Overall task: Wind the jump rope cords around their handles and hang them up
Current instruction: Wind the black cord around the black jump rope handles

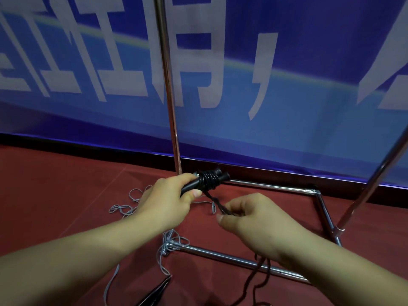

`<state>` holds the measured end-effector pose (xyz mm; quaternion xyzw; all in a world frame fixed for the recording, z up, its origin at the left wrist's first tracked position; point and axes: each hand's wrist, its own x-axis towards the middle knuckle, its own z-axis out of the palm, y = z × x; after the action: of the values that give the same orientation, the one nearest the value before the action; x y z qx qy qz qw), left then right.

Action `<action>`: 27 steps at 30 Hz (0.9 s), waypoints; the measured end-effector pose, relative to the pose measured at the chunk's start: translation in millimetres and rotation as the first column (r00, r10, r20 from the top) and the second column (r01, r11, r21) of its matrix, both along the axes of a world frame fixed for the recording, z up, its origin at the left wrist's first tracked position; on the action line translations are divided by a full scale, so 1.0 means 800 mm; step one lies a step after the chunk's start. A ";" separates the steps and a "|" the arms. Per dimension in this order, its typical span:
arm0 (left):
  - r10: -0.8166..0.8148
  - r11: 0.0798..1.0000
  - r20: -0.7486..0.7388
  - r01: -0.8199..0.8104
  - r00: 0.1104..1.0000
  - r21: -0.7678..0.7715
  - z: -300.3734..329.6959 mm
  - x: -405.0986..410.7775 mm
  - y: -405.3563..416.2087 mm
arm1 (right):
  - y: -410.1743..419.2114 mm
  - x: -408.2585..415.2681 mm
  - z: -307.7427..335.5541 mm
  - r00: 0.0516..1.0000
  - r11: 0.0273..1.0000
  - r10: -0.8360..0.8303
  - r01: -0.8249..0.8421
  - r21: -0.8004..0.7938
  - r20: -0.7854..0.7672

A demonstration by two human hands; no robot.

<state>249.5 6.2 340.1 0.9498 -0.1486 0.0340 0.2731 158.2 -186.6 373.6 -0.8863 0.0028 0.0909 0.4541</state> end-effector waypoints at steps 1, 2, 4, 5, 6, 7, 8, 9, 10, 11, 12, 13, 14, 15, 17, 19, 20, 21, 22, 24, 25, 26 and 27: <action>0.007 1.000 0.008 -0.008 1.000 0.019 0.001 0.001 0.001 | 0.000 0.000 0.001 1.000 1.000 -0.005 0.005 0.023 -0.021; 0.017 0.999 0.011 -0.017 1.000 0.037 0.001 0.002 0.001 | -0.001 0.000 0.000 0.999 0.999 -0.012 0.014 0.045 -0.040; 0.032 0.997 0.009 -0.033 0.999 0.068 0.001 0.004 0.003 | -0.002 0.001 -0.001 0.997 0.997 -0.032 0.036 0.066 -0.067; 0.040 0.996 0.004 -0.040 0.999 0.084 0.002 0.005 0.003 | -0.002 0.001 -0.001 0.997 0.997 -0.044 0.048 0.062 -0.071; 0.048 0.994 -0.003 -0.047 0.999 0.098 0.003 0.005 0.003 | -0.002 0.002 -0.002 0.996 0.997 -0.056 0.060 0.056 -0.073; 0.056 0.992 -0.004 -0.055 0.998 0.113 0.004 0.005 0.002 | -0.003 0.003 -0.002 0.995 0.996 -0.068 0.071 0.050 -0.073; 0.064 0.990 -0.001 -0.063 0.998 0.125 0.004 0.005 0.001 | -0.003 0.003 -0.003 0.994 0.996 -0.076 0.080 0.046 -0.073; 0.071 0.988 0.002 -0.070 0.997 0.137 0.003 0.006 0.000 | -0.004 0.003 -0.005 0.994 0.996 -0.078 0.081 0.040 -0.075; 0.076 0.986 0.004 -0.076 0.997 0.147 0.003 0.007 -0.002 | -0.004 0.003 -0.005 0.994 0.996 -0.079 0.082 0.033 -0.075; 0.088 0.983 0.002 -0.087 0.996 0.159 0.002 0.007 -0.003 | -0.004 0.003 -0.006 0.994 0.997 -0.073 0.075 0.026 -0.076; 0.097 0.981 0.001 -0.096 0.995 0.171 0.002 0.007 -0.003 | -0.003 0.002 -0.006 0.995 0.997 -0.070 0.071 0.018 -0.073; 0.102 0.978 -0.001 -0.100 0.995 0.184 0.001 0.008 -0.005 | -0.005 0.001 -0.006 0.995 0.997 -0.071 0.072 0.012 -0.067; 0.111 0.974 -0.004 -0.107 0.994 0.200 0.001 0.008 -0.004 | -0.004 0.001 -0.007 0.996 0.998 -0.067 0.068 0.011 -0.064; 0.118 0.971 -0.009 -0.113 0.993 0.211 0.001 0.009 -0.004 | -0.003 0.002 -0.006 0.996 0.997 -0.069 0.070 0.014 -0.062; 0.132 0.966 -0.023 -0.123 0.991 0.228 0.001 0.011 -0.002 | -0.002 0.002 -0.005 0.995 0.997 -0.075 0.077 0.028 -0.067; 0.132 0.963 -0.030 -0.121 0.991 0.242 0.000 0.012 0.001 | -0.001 0.002 -0.003 0.995 0.997 -0.077 0.079 0.023 -0.069; 0.125 0.962 -0.034 -0.113 0.992 0.250 0.000 0.012 0.001 | 0.000 0.002 -0.002 0.994 0.996 -0.085 0.086 0.014 -0.065; 0.115 0.961 -0.042 -0.100 0.992 0.258 0.000 0.012 0.001 | 0.000 0.002 -0.002 0.993 0.995 -0.098 0.098 0.008 -0.061; 0.100 0.960 -0.054 -0.082 0.994 0.267 -0.001 0.010 0.000 | -0.001 0.000 -0.001 0.992 0.993 -0.113 0.114 0.011 -0.059; 0.063 0.956 -0.075 -0.038 0.995 0.291 -0.003 0.008 -0.001 | -0.002 -0.001 -0.001 0.991 0.992 -0.126 0.126 0.014 -0.042; 0.037 0.953 -0.091 -0.008 0.995 0.304 -0.004 0.006 -0.002 | -0.002 -0.001 -0.002 0.991 0.991 -0.130 0.131 0.014 -0.033; 0.009 0.948 -0.109 0.027 0.994 0.318 -0.005 0.004 -0.004 | -0.004 -0.001 -0.003 0.990 0.990 -0.137 0.137 0.017 -0.023; -0.018 0.942 -0.129 0.060 0.992 0.331 -0.006 0.002 -0.005 | -0.004 -0.001 -0.004 0.989 0.989 -0.146 0.146 0.024 -0.014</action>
<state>251.2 2.0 335.1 0.9795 -0.1538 -0.0561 0.1174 157.4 -190.0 370.2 -0.8773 0.0695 0.0630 0.4707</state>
